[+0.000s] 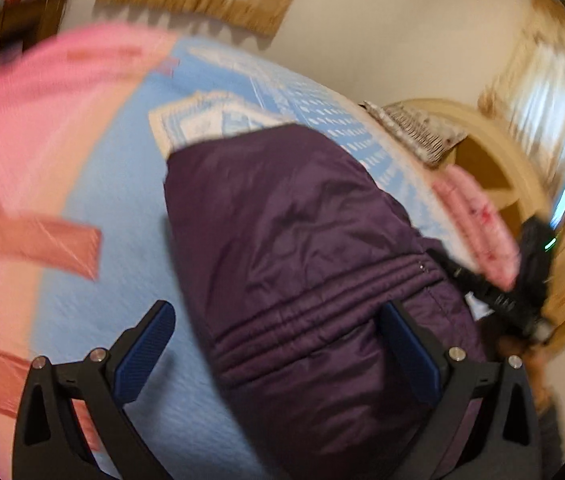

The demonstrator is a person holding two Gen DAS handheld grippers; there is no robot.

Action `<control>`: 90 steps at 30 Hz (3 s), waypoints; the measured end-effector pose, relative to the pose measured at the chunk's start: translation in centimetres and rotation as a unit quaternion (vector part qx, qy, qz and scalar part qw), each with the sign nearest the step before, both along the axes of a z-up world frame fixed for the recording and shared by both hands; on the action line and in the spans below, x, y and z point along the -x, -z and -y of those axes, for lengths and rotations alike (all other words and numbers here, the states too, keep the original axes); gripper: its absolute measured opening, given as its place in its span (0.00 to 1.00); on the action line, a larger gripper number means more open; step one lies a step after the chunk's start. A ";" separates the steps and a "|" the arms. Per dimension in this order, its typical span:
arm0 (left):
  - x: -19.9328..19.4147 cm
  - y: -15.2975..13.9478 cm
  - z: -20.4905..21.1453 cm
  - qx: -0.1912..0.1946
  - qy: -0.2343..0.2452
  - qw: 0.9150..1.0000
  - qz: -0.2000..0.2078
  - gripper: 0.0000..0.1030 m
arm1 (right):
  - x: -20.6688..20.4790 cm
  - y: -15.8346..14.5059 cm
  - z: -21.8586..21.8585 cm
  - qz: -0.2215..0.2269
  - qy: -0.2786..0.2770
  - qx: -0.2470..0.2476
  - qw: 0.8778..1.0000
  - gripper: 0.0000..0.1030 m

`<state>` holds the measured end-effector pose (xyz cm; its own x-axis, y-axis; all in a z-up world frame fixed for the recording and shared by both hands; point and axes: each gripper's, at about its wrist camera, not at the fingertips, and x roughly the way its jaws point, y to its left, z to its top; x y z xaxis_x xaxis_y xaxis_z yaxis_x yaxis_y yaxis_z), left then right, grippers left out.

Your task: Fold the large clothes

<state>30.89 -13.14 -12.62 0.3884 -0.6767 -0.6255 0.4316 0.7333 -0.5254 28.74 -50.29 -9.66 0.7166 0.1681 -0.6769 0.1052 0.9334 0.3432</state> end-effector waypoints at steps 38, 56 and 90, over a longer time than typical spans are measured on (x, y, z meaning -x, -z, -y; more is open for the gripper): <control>4.3 -5.9 -12.8 -0.041 -0.102 0.991 0.070 0.98 | -5.6 1.0 -17.4 0.015 -0.199 -0.311 0.929 0.44; 2.9 -4.7 -22.3 -0.027 -0.218 0.974 0.046 0.98 | -14.2 1.4 -33.5 -0.032 -0.290 -0.297 0.909 0.44; 2.7 0.8 -30.1 0.006 -0.265 0.964 0.006 1.00 | -18.0 7.6 -39.4 -0.098 -0.331 -0.321 0.882 0.53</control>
